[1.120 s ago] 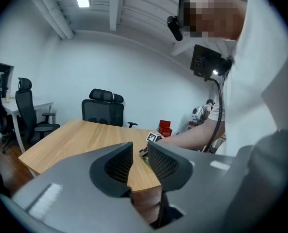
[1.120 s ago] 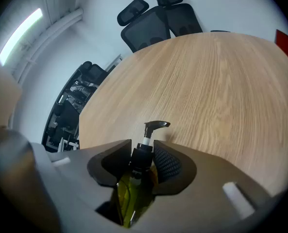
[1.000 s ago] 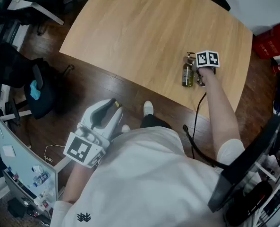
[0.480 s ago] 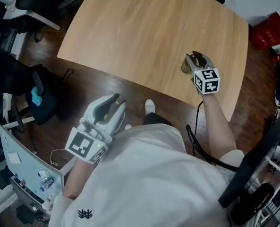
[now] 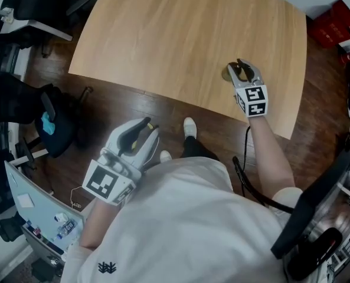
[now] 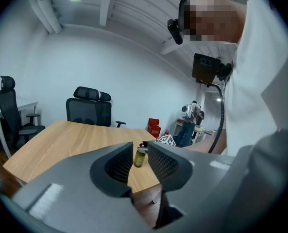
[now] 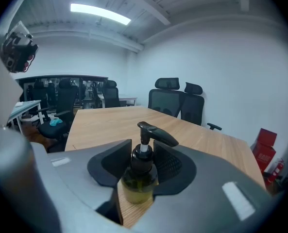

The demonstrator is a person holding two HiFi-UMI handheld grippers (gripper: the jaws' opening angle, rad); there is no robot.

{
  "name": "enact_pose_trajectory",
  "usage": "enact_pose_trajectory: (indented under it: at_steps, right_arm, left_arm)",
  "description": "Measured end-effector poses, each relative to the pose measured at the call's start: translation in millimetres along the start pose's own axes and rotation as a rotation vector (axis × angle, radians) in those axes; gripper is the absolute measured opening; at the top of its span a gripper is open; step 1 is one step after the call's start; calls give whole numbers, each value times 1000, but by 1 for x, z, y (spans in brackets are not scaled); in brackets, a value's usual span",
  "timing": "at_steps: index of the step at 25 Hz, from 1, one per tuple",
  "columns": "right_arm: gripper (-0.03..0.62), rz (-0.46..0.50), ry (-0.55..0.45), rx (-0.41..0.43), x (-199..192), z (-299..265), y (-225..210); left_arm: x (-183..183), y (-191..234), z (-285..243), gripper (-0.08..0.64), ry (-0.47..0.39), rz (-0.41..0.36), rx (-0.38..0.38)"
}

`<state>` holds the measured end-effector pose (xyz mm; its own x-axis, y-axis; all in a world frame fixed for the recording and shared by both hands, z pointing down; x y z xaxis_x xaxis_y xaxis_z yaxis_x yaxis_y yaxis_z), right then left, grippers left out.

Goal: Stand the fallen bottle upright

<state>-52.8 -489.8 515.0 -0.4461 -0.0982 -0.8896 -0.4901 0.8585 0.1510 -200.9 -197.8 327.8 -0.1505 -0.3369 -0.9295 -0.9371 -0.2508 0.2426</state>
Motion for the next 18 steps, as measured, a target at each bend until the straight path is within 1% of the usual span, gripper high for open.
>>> enact_pose_trajectory:
  at_steps: [1,2,4,6,9,13,15,18]
  right_arm:
    - [166,-13,2,-6,-1,1,-1]
    - [219,-26,4,-17,-1,3,-3]
    - [249,-55,4,-45,-2,10,-9]
    - [258,-82,4,-73,-2,21,-12]
    - [258,-111,2,-102,-3,54,1]
    - [258,-113,-6,-127,-3,121,41]
    - [258,-105,-13,-140,-1,156,70]
    - [256,-120,-38,-166,8,211,125]
  left_arm:
    - [-1,-2,2,91,1,-1,-1]
    - [-3,-4,4,92,1,-2,-2]
    - [-7,-4,8,91,-1,-5,-7]
    - [-8,-3,13,91,-8,-20,-19]
    - [-12,-4,28,91,-34,-46,-42]
    - [-24,-21,59,88,-80,-88,-93]
    - [-33,-30,80,84,-100,-106,-121]
    - [-53,-41,118,76,-119,-111,-170]
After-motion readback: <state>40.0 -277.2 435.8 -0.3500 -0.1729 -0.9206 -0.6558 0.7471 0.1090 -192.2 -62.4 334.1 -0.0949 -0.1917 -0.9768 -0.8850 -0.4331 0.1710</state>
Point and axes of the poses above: the fingertips, and each gripper's own axes: z backward along the fingers, y to its left, x out of its top, the point moved 3 cm from there along z, backward along the fingers, and after that the axes turned 2 degrees about z, right-handed, at the moved point
